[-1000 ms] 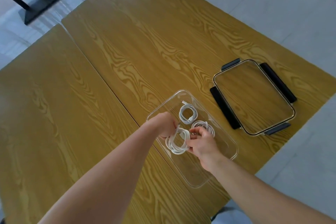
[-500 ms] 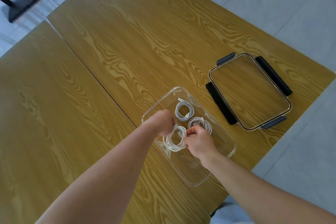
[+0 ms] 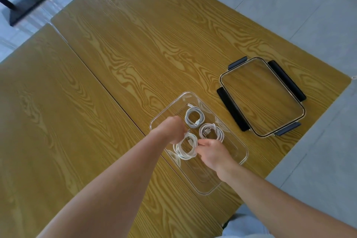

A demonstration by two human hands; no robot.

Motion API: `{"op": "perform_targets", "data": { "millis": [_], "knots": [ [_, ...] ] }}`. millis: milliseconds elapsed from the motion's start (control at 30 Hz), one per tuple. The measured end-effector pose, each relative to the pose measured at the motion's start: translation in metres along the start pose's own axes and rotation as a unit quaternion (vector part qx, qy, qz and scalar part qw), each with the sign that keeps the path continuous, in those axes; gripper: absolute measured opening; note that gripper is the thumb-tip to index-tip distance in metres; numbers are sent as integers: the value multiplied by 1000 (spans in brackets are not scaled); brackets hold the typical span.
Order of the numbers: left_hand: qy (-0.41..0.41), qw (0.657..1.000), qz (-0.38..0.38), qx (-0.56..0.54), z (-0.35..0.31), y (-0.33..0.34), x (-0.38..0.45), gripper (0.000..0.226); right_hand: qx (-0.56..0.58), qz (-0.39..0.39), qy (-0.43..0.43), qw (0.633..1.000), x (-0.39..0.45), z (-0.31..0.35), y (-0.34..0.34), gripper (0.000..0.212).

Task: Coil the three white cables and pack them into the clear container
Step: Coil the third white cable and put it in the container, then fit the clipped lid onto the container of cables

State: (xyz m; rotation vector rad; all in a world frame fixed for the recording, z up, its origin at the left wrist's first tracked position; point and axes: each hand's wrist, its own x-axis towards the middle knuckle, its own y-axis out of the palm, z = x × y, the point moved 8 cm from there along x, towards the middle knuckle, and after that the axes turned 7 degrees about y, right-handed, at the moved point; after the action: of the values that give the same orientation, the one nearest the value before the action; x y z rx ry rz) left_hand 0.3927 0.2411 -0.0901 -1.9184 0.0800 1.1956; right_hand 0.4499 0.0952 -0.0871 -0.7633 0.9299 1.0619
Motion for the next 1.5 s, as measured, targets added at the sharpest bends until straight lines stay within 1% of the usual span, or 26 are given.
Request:
{"op": "perform_targets", "data": {
  "millis": [33, 133, 233, 267, 300, 333, 433, 467, 533, 633, 733, 800, 867, 933, 1067, 1233, 1400, 1500],
  "knots": [
    [1, 1000, 1, 6, 0, 0, -1, 26, 4, 1, 0, 1000, 1, -1, -1, 47],
    [-14, 1000, -16, -14, 3, -4, -6, 20, 15, 6, -6, 1000, -1, 1, -5, 37],
    [-10, 998, -35, -56, 5, -9, -13, 32, 32, 17, -17, 999, -5, 1, -8, 36],
    [-10, 996, -42, -79, 5, -12, -16, 34, 41, 19, -20, 999, -5, 1, -10, 42],
    [-7, 994, -50, -99, 5, -14, -18, 32, 50, 23, -17, 998, -6, 1, -12, 46],
    [-1, 991, -57, -118, 4, -17, -21, 28, 67, 30, -14, 997, -8, 1, -14, 46],
    [15, 979, -74, -191, 6, -24, -30, 18, 167, 89, -12, 982, -17, 3, -15, 37],
    [16, 968, -83, -236, 6, -27, -36, 15, 198, 102, -18, 975, -22, 5, -18, 35],
    [14, 928, -101, -358, 5, -32, -48, 11, 249, 100, -36, 963, -30, 7, -30, 32],
    [15, 869, -116, -481, -1, -44, -59, 17, 308, 85, -77, 944, -42, 13, -53, 29],
    [34, 821, -127, -556, -13, -59, -61, 20, 368, 79, -103, 921, -51, 17, -77, 36],
    [52, 795, -131, -590, -24, -72, -57, 20, 396, 72, -116, 908, -54, 19, -95, 41],
    [65, 775, -133, -614, -33, -83, -52, 18, 415, 65, -127, 898, -56, 22, -111, 44],
    [78, 765, -132, -625, -43, -95, -44, 18, 429, 49, -131, 892, -54, 22, -129, 47],
    [90, 757, -135, -632, -58, -116, -27, 16, 451, 14, -129, 883, -50, 12, -160, 49],
    [80, 771, -124, -619, -71, -134, 11, 13, 479, -24, -110, 871, -35, -17, -190, 50],
    [50, 809, -116, -574, -75, -135, 49, 12, 523, -66, -73, 847, -17, -51, -215, 49],
    [35, 831, -125, -540, -77, -137, 68, 13, 533, -109, -41, 838, -5, -71, -224, 43]
  ]
}}
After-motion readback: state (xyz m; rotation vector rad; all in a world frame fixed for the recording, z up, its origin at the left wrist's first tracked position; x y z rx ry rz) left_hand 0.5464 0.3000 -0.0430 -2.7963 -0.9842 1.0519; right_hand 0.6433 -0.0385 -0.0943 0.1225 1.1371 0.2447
